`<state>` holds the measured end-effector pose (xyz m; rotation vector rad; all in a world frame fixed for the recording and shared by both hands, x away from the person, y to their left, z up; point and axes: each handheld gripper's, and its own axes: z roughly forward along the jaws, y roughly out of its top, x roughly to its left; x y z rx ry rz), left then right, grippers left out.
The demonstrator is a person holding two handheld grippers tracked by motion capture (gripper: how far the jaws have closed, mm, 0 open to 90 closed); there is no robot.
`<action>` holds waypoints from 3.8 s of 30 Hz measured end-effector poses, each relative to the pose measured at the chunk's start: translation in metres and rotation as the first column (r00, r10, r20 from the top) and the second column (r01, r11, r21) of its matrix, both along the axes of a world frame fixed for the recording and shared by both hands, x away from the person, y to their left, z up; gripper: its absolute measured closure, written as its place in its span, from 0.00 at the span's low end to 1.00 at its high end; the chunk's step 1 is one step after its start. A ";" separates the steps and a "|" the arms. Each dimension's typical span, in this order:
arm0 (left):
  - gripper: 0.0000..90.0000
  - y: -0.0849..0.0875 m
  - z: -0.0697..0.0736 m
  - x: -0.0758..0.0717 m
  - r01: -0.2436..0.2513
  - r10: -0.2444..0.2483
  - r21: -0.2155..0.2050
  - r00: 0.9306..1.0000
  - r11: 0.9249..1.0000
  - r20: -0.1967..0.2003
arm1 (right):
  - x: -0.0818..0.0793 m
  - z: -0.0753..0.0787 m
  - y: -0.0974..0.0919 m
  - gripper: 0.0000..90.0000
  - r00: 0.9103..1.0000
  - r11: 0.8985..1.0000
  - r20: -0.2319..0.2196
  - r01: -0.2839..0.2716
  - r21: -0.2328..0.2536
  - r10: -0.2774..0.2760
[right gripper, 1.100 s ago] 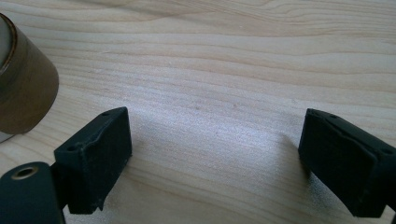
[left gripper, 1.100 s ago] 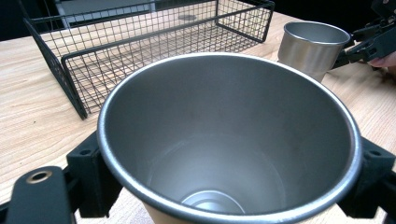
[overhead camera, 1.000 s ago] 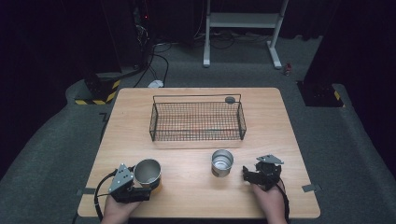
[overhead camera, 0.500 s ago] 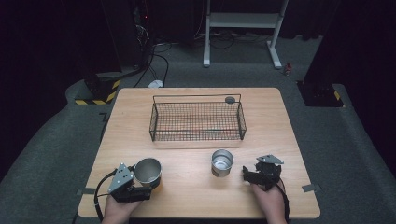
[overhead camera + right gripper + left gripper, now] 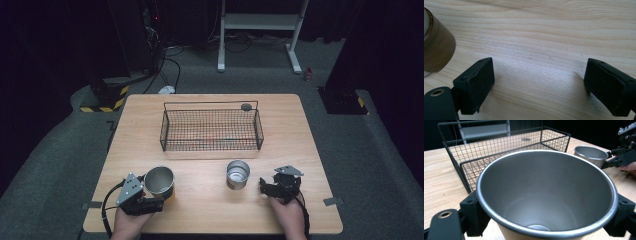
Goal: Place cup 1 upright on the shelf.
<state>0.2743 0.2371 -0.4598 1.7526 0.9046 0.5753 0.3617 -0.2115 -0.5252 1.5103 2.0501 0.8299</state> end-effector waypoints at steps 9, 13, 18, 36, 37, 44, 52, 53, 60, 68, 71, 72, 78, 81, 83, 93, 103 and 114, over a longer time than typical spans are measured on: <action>0.15 -0.004 0.004 0.014 0.007 -0.007 0.023 1.000 1.000 -0.008 | -0.001 0.000 0.000 0.11 1.000 1.000 0.001 0.005 -0.002 -0.005; 0.15 -0.006 0.007 0.019 0.006 -0.006 0.025 1.000 1.000 -0.009 | 0.000 0.000 0.000 0.11 1.000 1.000 0.001 0.004 -0.003 -0.004; 0.15 -0.012 0.011 0.027 0.000 0.000 0.009 1.000 1.000 -0.003 | -0.001 0.000 0.000 0.11 1.000 1.000 0.001 0.005 -0.002 -0.005; 0.15 -0.025 0.026 0.048 -0.016 0.016 -0.013 1.000 1.000 0.026 | -0.001 0.000 0.000 0.11 1.000 1.000 0.000 0.005 -0.002 -0.005; 0.15 -0.025 0.026 0.048 -0.016 0.016 -0.013 1.000 1.000 0.026 | -0.001 0.000 0.000 0.11 1.000 1.000 0.000 0.005 -0.002 -0.005; 0.15 -0.029 0.031 0.057 -0.012 0.012 -0.010 1.000 1.000 0.024 | -0.001 0.000 0.000 0.11 1.000 1.000 0.001 0.005 -0.002 -0.005; 0.16 -0.033 0.030 0.070 -0.014 0.014 -0.012 0.999 1.000 0.028 | -0.001 0.000 0.000 0.11 1.000 1.000 -0.001 0.008 0.000 -0.008; 0.16 -0.033 0.030 0.070 -0.014 0.014 -0.012 0.999 1.000 0.028 | -0.001 0.000 0.000 0.11 1.000 1.000 -0.001 0.008 0.000 -0.008; 0.16 -0.035 0.034 0.077 -0.006 0.007 -0.037 1.000 0.999 0.017 | -0.001 0.000 0.000 0.11 1.000 1.000 0.001 0.006 -0.002 -0.006; 0.16 -0.040 0.042 0.084 0.003 -0.002 -0.030 1.000 1.000 0.024 | -0.001 0.000 0.000 0.11 1.000 1.000 0.001 0.006 -0.002 -0.006; 0.16 -0.043 0.043 0.085 -0.002 0.003 -0.029 0.999 1.000 0.036 | 0.000 0.000 0.000 0.11 1.000 1.000 0.002 0.004 -0.003 -0.004; 0.16 -0.045 0.043 0.086 -0.007 0.008 -0.031 0.999 0.999 0.037 | -0.001 0.000 0.000 0.11 1.000 1.000 0.001 0.005 -0.002 -0.005; 0.16 -0.050 0.046 0.090 -0.001 0.002 -0.021 0.999 1.000 0.036 | -0.001 0.000 0.000 0.11 1.000 1.000 0.001 0.006 -0.002 -0.006; 0.16 -0.052 0.048 0.093 0.001 -0.001 -0.016 1.000 1.000 0.020 | -0.001 0.000 0.000 0.11 1.000 1.000 -0.001 0.007 0.000 -0.007; 0.16 -0.052 0.049 0.095 -0.002 0.002 -0.018 1.000 1.000 0.013 | -0.001 0.000 0.000 0.11 1.000 1.000 0.001 0.005 -0.002 -0.005; 0.16 -0.053 0.056 0.101 0.019 -0.019 -0.036 1.000 0.999 -0.007 | 0.000 0.000 0.000 0.11 1.000 1.000 0.002 0.003 -0.003 -0.003; 0.16 -0.048 0.059 0.107 0.005 -0.006 -0.060 1.000 0.998 -0.008 | 0.000 0.000 0.000 0.11 1.000 1.000 0.003 0.003 -0.002 -0.003; 0.16 -0.048 0.065 0.115 -0.002 0.003 -0.045 1.000 0.999 0.012 | 0.000 0.000 0.000 0.11 1.000 1.000 0.002 0.003 -0.003 -0.003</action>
